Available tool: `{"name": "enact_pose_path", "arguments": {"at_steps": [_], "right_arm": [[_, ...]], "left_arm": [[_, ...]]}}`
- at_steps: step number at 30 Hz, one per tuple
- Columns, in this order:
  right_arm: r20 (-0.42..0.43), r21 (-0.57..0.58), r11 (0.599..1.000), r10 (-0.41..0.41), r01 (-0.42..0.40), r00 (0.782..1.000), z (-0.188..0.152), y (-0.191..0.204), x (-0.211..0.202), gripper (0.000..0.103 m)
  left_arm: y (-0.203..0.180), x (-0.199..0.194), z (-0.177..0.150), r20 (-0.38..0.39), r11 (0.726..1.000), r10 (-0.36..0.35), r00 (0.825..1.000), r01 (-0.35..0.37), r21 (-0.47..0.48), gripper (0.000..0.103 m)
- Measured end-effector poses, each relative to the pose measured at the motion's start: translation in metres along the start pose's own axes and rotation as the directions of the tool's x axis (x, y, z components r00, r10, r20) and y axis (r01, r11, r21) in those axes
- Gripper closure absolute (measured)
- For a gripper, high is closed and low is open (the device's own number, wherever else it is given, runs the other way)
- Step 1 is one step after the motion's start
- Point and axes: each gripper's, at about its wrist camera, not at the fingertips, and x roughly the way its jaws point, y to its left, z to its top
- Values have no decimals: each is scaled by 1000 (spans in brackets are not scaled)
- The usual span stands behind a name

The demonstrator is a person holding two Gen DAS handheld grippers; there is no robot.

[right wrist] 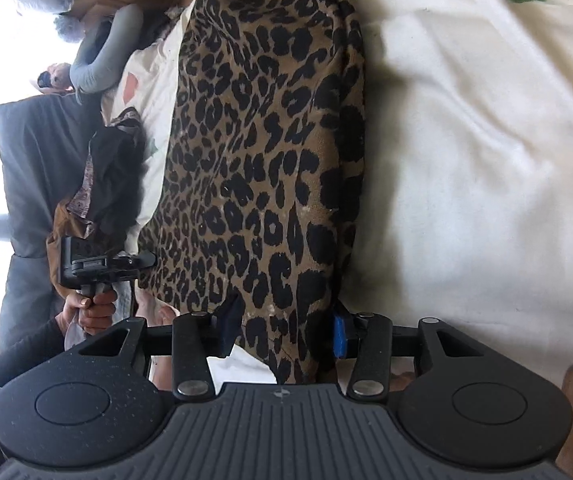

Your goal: Fold clothes

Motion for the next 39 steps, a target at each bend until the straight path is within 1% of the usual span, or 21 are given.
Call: {"name": "enact_pose_path", "arguments": {"at_steps": [2, 6, 9, 10, 11, 12, 13, 14, 15, 17, 21, 28, 35, 39], "right_arm": [[5, 0, 1000, -6, 6, 1000, -1, 0, -2, 60], [16, 1, 1000, -16, 16, 1000, -3, 0, -7, 61], [11, 1, 999, -39, 39, 999, -4, -1, -3, 62], [10, 1, 999, -42, 42, 999, -3, -1, -1, 62], [10, 2, 999, -45, 45, 999, -2, -1, 1, 63], [8, -1, 999, -52, 52, 999, -2, 0, 2, 76], [2, -10, 998, -64, 64, 998, -1, 2, 3, 92], [-5, -21, 997, -78, 77, 997, 0, 4, 4, 98], [-6, -25, 997, -79, 79, 997, 0, 4, 3, 100], [-5, -29, 997, -78, 78, 997, 0, 6, 1, 101], [6, -30, 998, -62, 62, 998, -3, 9, -7, 102], [1, -72, 996, -43, 43, 999, -4, 20, -22, 102], [-35, -127, 992, -27, 22, 999, -7, 31, -35, 102], [-67, -144, 990, -5, -4, 998, -12, 36, -43, 102]], "left_arm": [[1, 0, -1, 3, 1000, -1, 1000, 1, -3, 79], [0, 0, -1, 2, 1000, 5, 1000, -5, -6, 79], [-4, 0, -2, 6, 1000, 20, 1000, -20, 8, 82], [-5, -1, -2, 8, 1000, 25, 1000, -25, 13, 85], [-6, -1, -3, 10, 999, 31, 999, -31, 18, 92], [-8, -1, -3, 12, 999, 36, 999, -37, 24, 94], [-9, -1, -4, 13, 999, 42, 999, -42, 29, 95], [-11, -1, -4, 15, 998, 48, 999, -48, 34, 97], [-12, -1, -5, 17, 998, 53, 998, -54, 40, 97], [-15, -2, -6, 22, 997, 61, 998, -62, 50, 98], [-23, -13, -11, 39, 996, 52, 998, -54, 65, 98], [-40, -32, -25, 58, 995, 24, 998, -29, 91, 99], [-47, -48, -39, 35, 996, 23, 999, -26, 87, 99], [-51, -58, -47, 20, 996, 24, 1000, -25, 83, 99]]}}
